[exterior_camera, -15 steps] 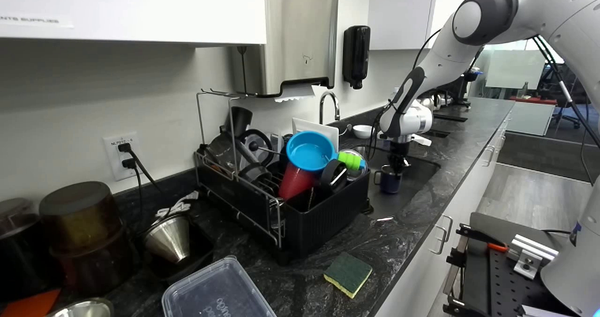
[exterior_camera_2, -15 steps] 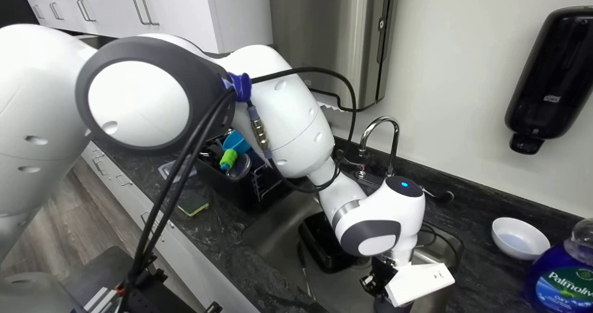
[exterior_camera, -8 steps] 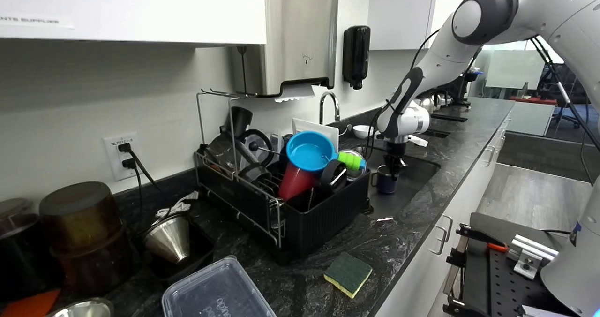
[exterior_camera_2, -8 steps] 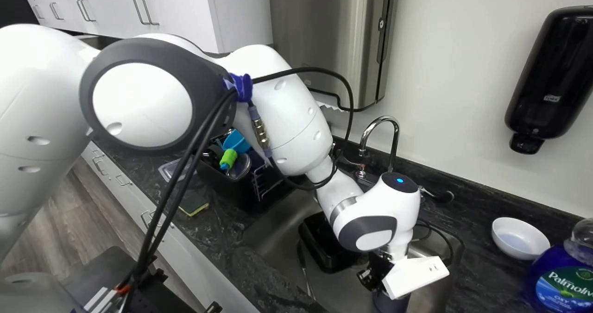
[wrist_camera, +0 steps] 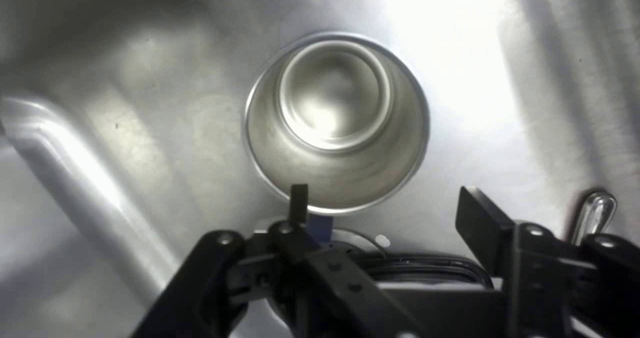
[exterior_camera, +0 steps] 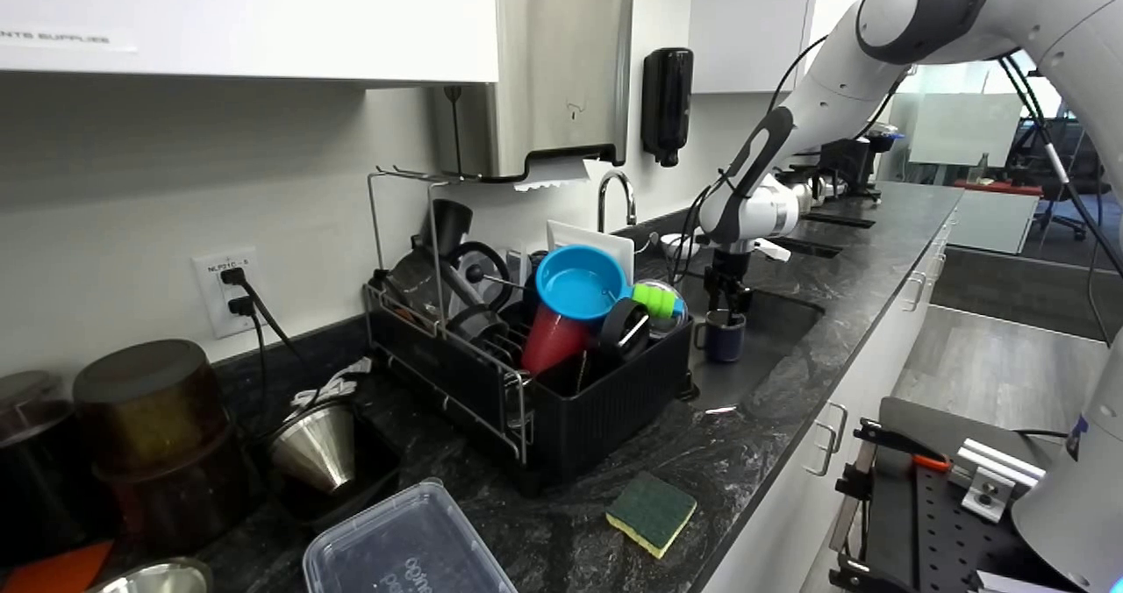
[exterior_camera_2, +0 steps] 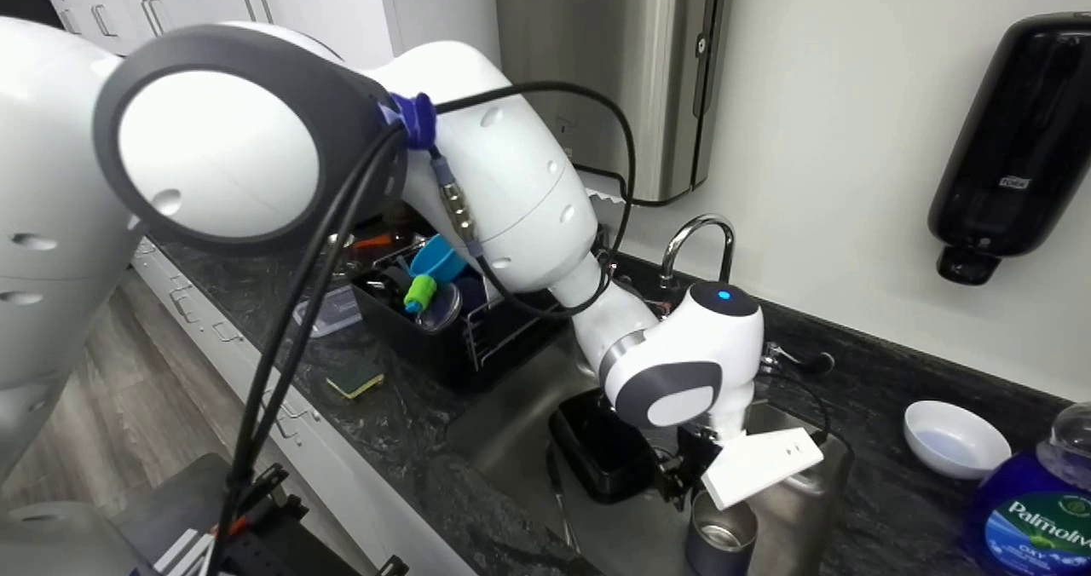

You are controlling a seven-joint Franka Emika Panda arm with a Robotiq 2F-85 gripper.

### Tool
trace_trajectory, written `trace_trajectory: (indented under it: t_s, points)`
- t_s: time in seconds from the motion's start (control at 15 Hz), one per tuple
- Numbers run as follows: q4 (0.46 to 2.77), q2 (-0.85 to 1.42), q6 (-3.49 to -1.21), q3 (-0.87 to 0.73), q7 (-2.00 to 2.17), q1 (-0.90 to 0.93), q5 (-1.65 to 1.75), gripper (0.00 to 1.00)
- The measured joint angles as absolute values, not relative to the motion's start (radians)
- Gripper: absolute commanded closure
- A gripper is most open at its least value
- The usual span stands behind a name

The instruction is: Put the blue cup in the sink

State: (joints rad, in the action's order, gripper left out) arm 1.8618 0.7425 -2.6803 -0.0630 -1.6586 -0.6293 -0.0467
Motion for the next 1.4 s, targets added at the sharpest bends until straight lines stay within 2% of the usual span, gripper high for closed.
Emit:
trace_trajectory:
  t_s: [0.6,1.2,1.4]
  points:
    - [2.094,0.398,-2.637,-0.108,-1.526,-0.544,-0.044,0.0]
    - [2.319,0.137,-2.625,-0.364,-0.8,-0.291,0.264,0.0]
    - [2.356,0.073,-2.571,-0.375,-0.556,-0.262,0.406,0.0]
